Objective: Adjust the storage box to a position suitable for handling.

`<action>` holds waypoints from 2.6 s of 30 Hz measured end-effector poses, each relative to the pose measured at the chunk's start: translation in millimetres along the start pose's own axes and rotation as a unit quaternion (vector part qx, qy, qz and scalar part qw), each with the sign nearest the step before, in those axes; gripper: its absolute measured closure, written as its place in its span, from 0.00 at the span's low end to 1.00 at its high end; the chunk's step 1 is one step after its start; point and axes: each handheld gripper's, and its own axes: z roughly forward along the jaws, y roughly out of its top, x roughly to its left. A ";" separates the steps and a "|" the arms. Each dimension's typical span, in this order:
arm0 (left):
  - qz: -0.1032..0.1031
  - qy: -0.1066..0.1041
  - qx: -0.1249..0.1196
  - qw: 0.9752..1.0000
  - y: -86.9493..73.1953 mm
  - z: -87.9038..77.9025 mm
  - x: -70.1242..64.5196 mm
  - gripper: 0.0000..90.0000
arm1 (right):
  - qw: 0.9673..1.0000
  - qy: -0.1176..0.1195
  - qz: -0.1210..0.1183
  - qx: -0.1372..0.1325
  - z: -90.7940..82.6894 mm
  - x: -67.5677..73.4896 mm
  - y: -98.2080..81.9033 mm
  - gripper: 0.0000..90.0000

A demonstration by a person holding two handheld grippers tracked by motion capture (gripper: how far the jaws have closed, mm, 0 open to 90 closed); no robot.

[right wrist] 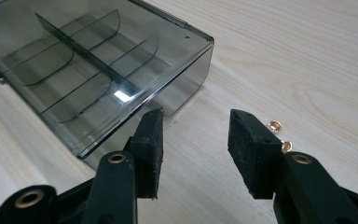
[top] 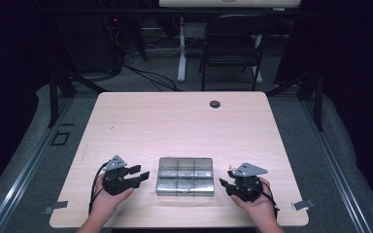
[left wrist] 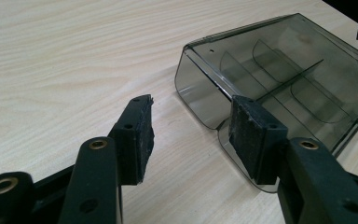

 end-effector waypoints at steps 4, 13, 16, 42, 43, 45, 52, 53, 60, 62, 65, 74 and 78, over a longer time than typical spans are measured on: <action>0.010 -0.002 0.003 1.000 0.5 -0.8 -3.7 0.56 | 1.000 0.005 0.000 0.007 -5.4 1.5 -0.8 0.60; 0.006 -0.017 0.006 1.000 2.2 -3.7 -11.6 0.57 | 1.000 0.012 0.011 0.012 -10.2 2.5 -0.8 0.61; 0.008 -0.022 0.010 1.000 1.6 -5.4 -15.8 0.59 | 1.000 0.009 -0.004 0.009 -14.5 8.8 -0.7 0.61; 0.041 -0.043 0.050 0.997 -6.1 -9.5 -39.5 0.79 | 0.998 0.041 -0.044 0.031 -21.8 40.9 0.9 0.95; 0.041 -0.044 0.052 0.997 -6.5 -8.8 -39.5 0.79 | 0.998 0.042 -0.043 0.034 -21.1 41.0 0.5 0.95; 0.042 -0.045 0.054 0.997 -7.2 -7.4 -40.4 0.79 | 0.997 0.043 -0.045 0.037 -20.1 41.1 -0.1 0.94; 0.050 -0.049 0.060 0.996 -8.1 -5.4 -42.6 0.78 | 0.996 0.047 -0.053 0.053 -14.4 42.2 -2.5 0.94; 0.048 -0.050 0.060 0.996 -8.2 -5.4 -42.7 0.78 | 0.996 0.048 -0.051 0.054 -13.7 42.3 -2.9 0.94; 0.049 -0.052 0.060 0.996 -8.0 -5.4 -42.7 0.78 | 0.995 0.051 -0.052 0.061 -9.9 42.4 -4.0 0.94; 0.049 -0.052 0.060 0.996 -8.0 -5.4 -42.6 0.78 | 0.995 0.052 -0.053 0.062 -9.0 42.8 -4.0 0.95; 0.048 -0.052 0.060 0.996 -8.0 -5.4 -42.6 0.78 | 0.995 0.051 -0.054 0.060 -8.0 43.8 -4.0 0.96; 0.049 -0.052 0.056 0.996 -7.4 -6.3 -42.3 0.78 | 0.995 0.051 -0.055 0.061 -6.2 44.6 -4.1 0.98; 0.049 -0.052 0.056 0.996 -7.1 -7.2 -41.6 0.79 | 0.996 0.053 -0.049 0.053 -8.1 43.5 -3.5 0.98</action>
